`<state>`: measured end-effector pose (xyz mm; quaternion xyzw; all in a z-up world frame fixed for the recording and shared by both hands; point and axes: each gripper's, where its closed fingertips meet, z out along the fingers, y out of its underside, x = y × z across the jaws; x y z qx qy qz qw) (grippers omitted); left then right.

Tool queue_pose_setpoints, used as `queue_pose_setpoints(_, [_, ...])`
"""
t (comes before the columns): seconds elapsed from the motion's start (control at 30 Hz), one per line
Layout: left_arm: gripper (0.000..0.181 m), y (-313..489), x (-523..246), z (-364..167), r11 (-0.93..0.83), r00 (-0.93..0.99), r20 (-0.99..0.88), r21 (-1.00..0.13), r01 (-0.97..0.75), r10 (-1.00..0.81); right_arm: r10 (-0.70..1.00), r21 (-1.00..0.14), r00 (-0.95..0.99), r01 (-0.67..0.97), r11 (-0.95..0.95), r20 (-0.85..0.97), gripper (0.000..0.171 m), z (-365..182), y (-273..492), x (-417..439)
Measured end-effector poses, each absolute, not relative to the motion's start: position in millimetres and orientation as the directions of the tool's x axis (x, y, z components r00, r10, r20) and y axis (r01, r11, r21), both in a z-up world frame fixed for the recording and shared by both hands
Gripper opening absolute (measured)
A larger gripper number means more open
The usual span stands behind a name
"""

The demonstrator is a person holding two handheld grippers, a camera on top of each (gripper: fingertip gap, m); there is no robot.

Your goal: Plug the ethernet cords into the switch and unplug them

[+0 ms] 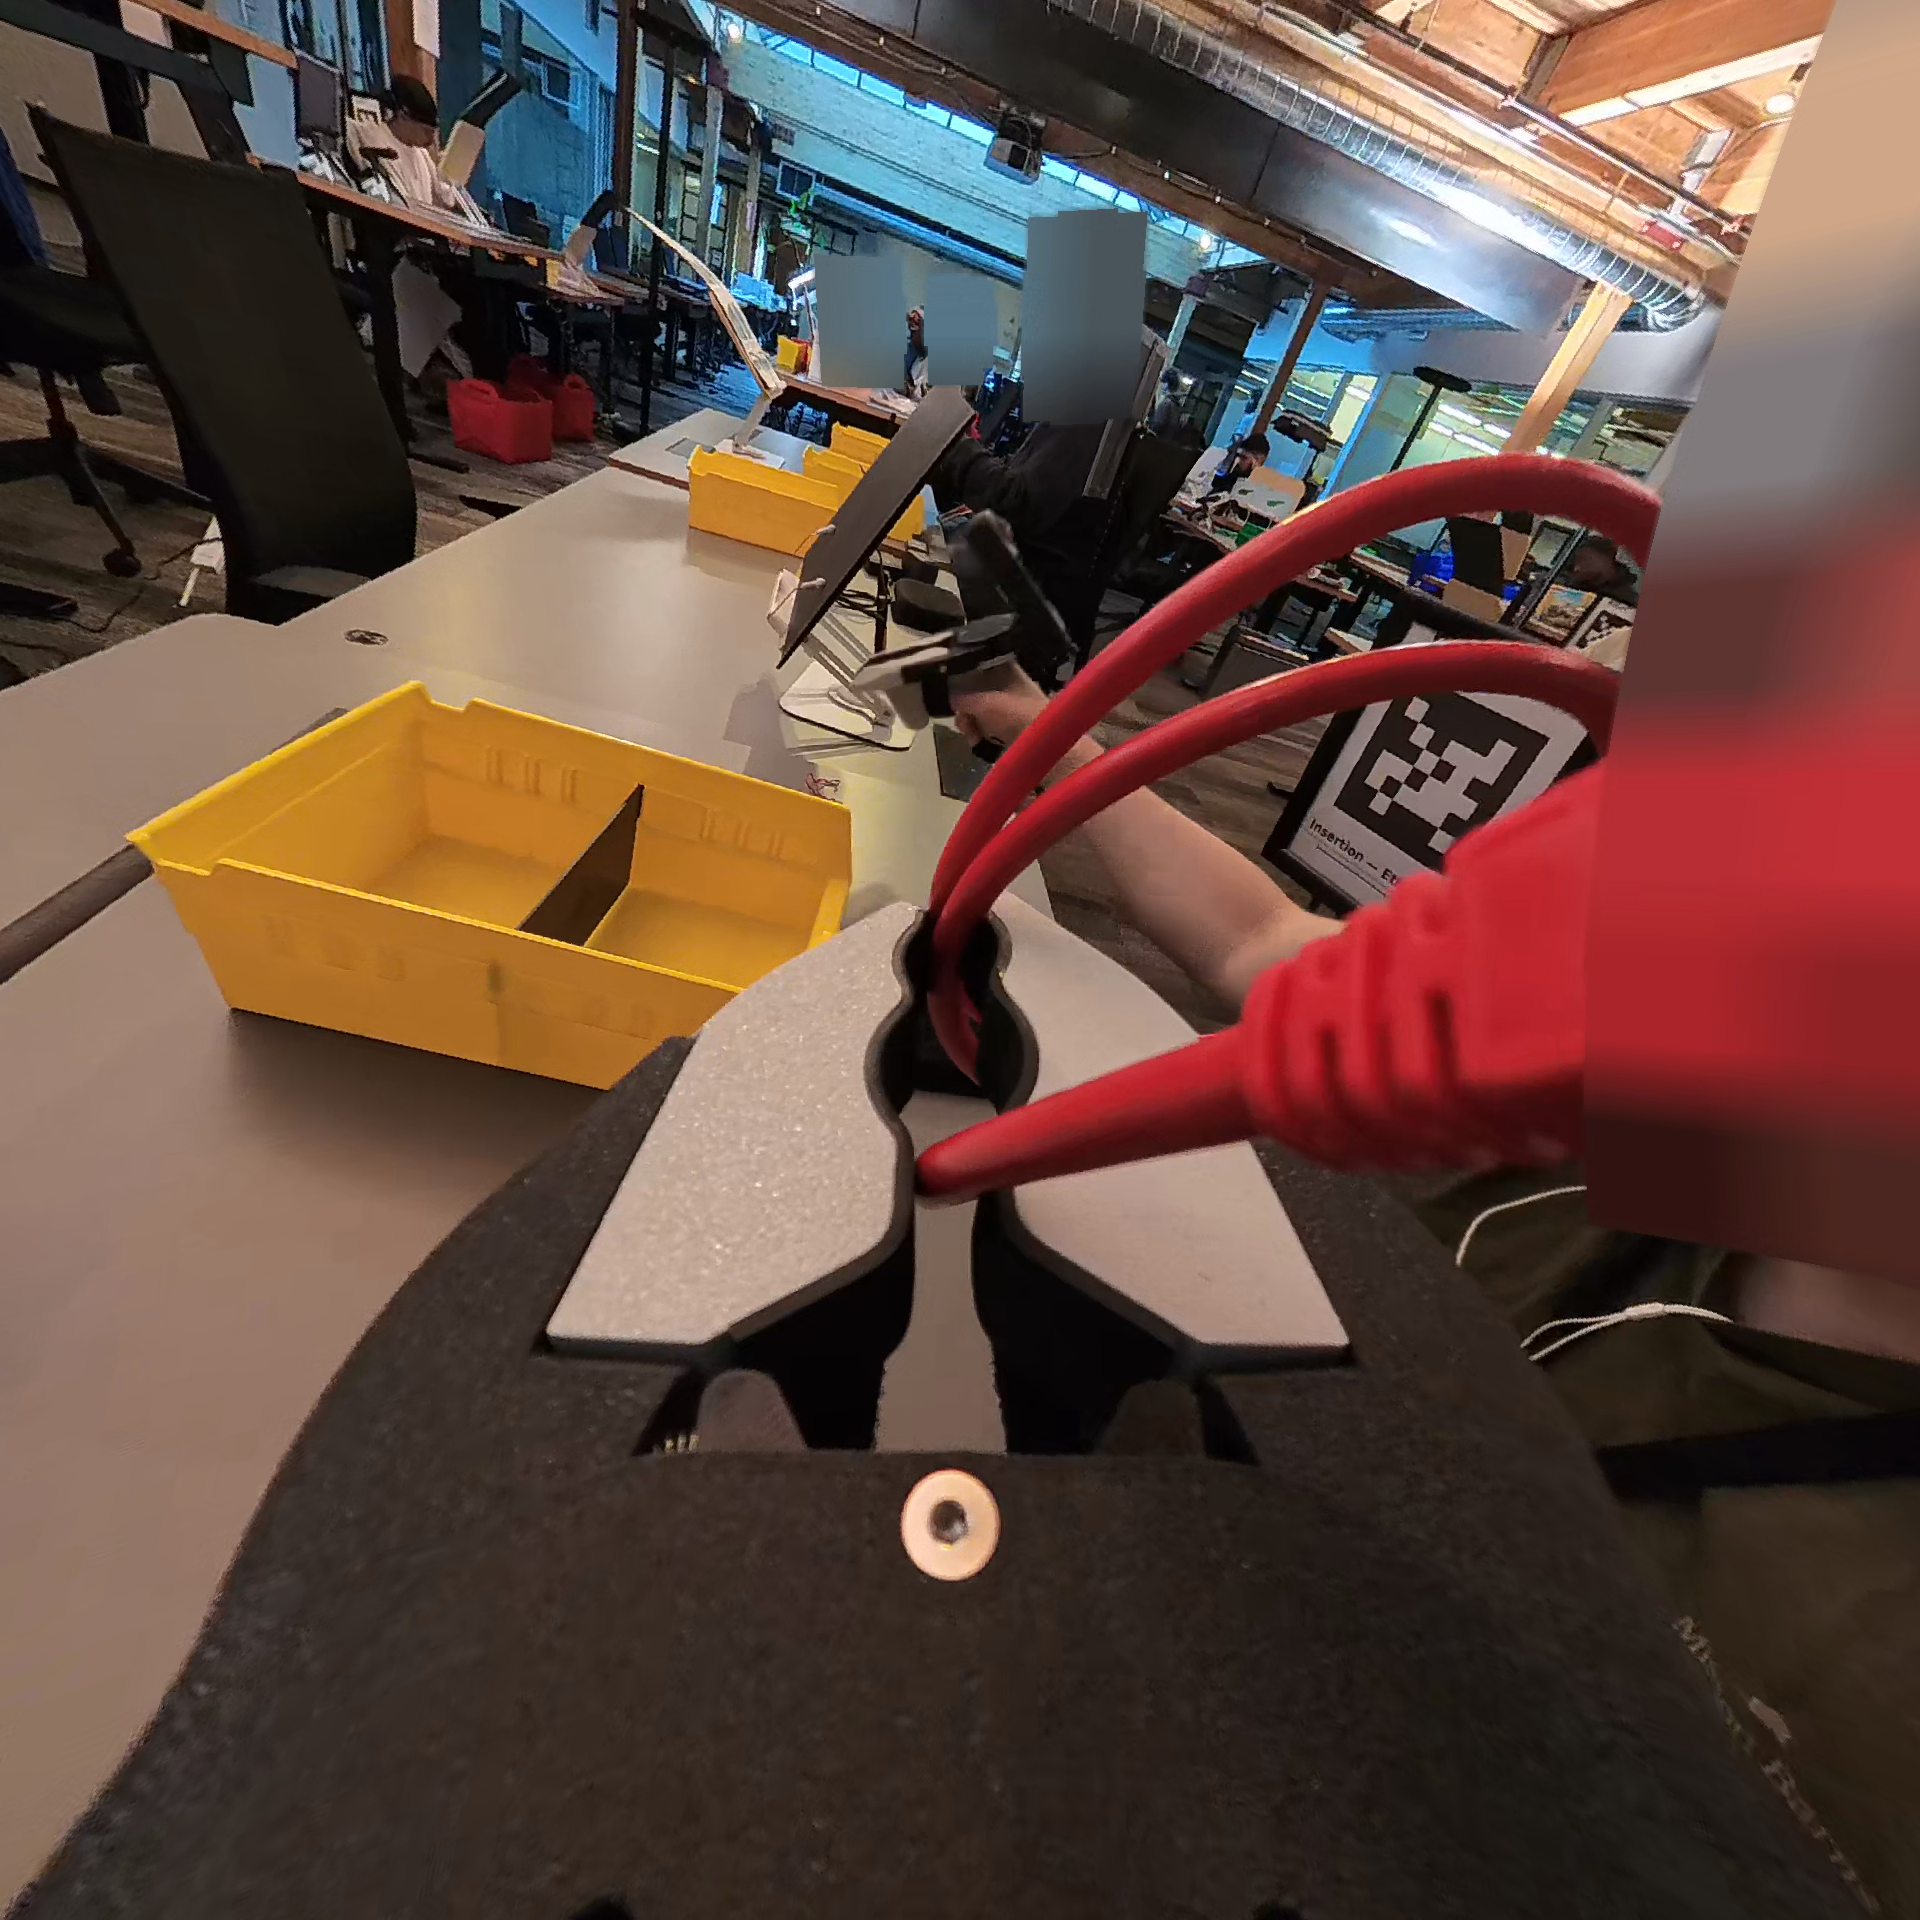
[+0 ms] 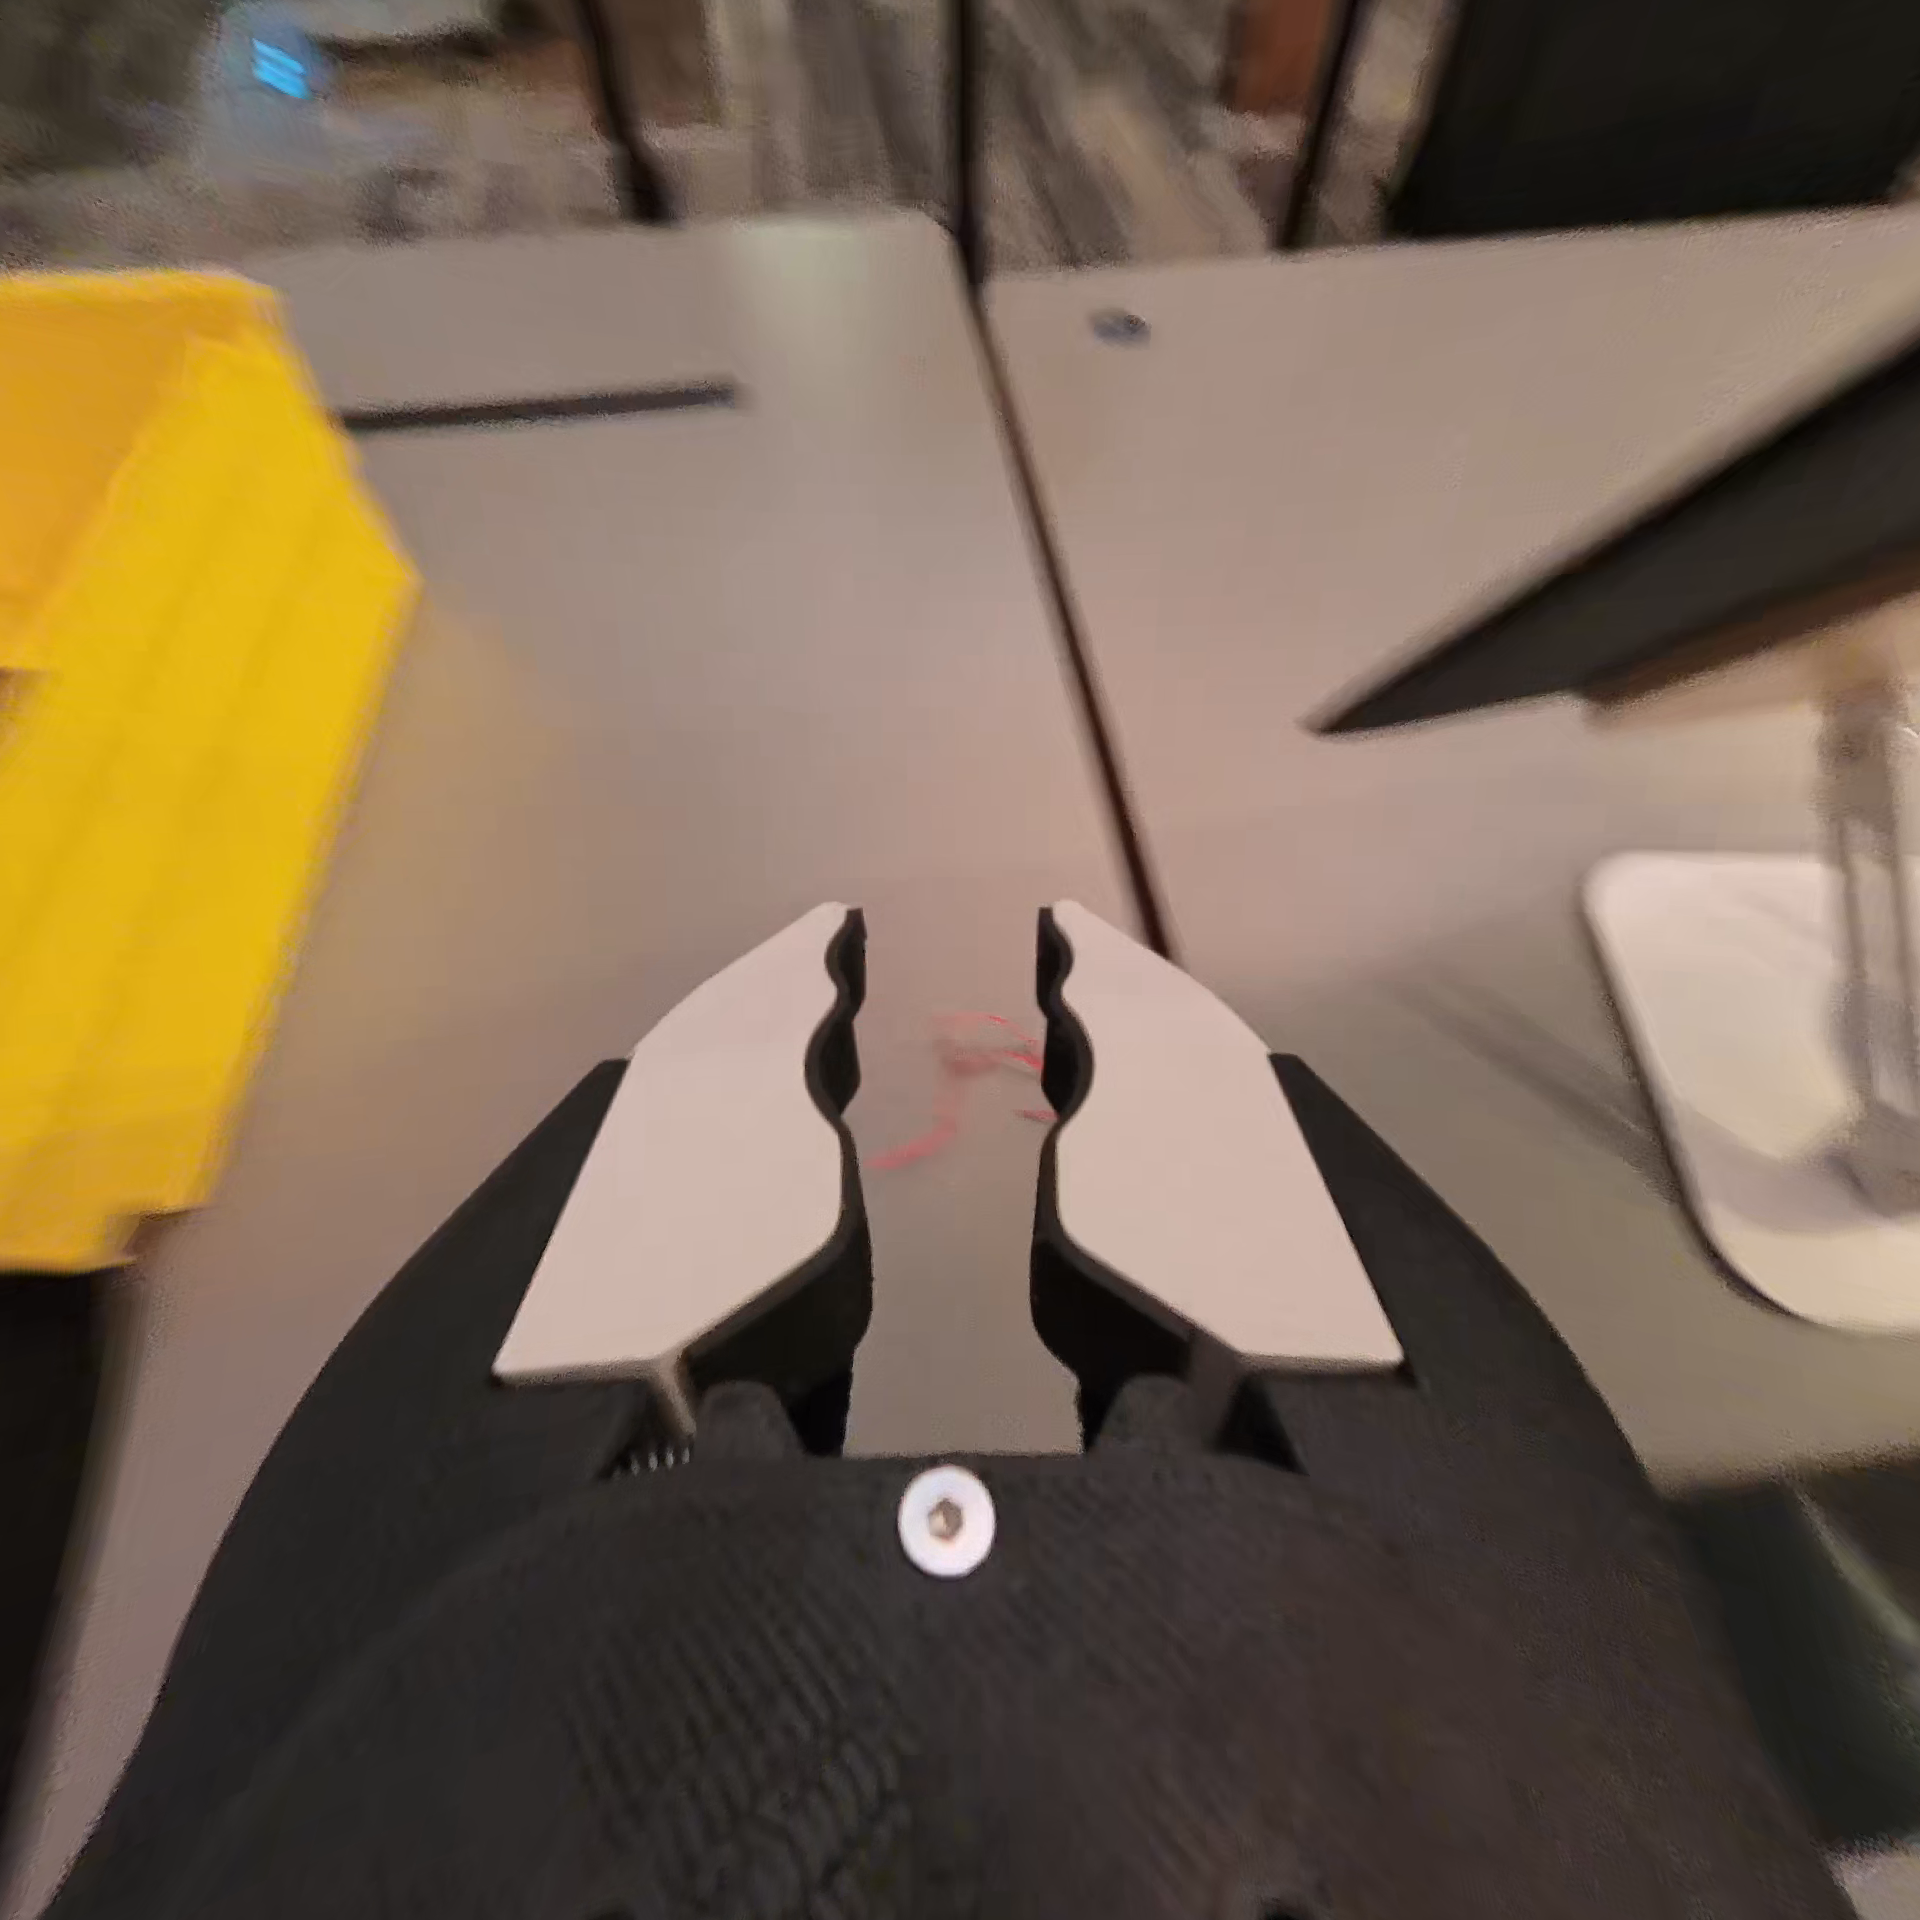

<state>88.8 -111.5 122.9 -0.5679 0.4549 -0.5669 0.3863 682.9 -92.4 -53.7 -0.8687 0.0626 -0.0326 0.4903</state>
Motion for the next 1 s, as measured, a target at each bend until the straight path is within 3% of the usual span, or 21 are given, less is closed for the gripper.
queue_pose_setpoints(0.13, [0.006, -115, 89, 125, -0.277, -0.061, 0.282, -0.957, -0.080, -0.957, 0.188, -0.901, 0.964, -0.092, -0.424, -0.187, 0.044, -10, -79, 560])
queue_pose_setpoints(0.2, [0.006, -116, 89, 125, -0.274, -0.061, 0.279, -0.958, -0.085, -0.958, 0.260, -0.889, 0.949, -0.042, -0.457, -0.178, 0.054, -14, -73, 513])
queue_pose_setpoints(0.4, [0.006, -125, 88, 131, -0.255, -0.073, 0.261, -0.964, -0.077, -0.963, -0.001, -0.807, 1.000, -0.003, -0.591, -0.002, 0.052, -61, -44, 490])
queue_pose_setpoints(0.43, [0.006, -127, 87, 132, -0.251, -0.079, 0.257, -0.965, -0.076, -0.963, -0.008, -0.782, 1.000, -0.002, -0.623, 0.004, 0.046, -70, -41, 487])
queue_pose_setpoints(0.5, [0.006, -130, 86, 135, -0.240, -0.085, 0.246, -0.968, -0.069, -0.966, 0.036, -0.742, 0.998, -0.007, -0.670, -0.042, 0.007, -82, -37, 470])
queue_pose_setpoints(0.6, [0.006, -133, 84, 139, -0.234, -0.094, 0.238, -0.971, -0.059, -0.967, -0.018, -0.726, 1.000, -0.010, -0.688, 0.003, 0.006, -83, -28, 474])
queue_pose_setpoints(0.83, [0.006, -134, 78, 144, -0.229, -0.097, 0.232, -0.973, -0.040, -0.968, -0.089, -0.705, 0.993, -0.122, -0.698, -0.084, 0.005, -84, -17, 488])
queue_pose_setpoints(1.0, [0.006, -132, 75, 145, -0.230, -0.103, 0.232, -0.973, -0.033, -0.967, -0.096, -0.715, 0.995, -0.076, -0.695, -0.013, 0.010, -83, -19, 499])
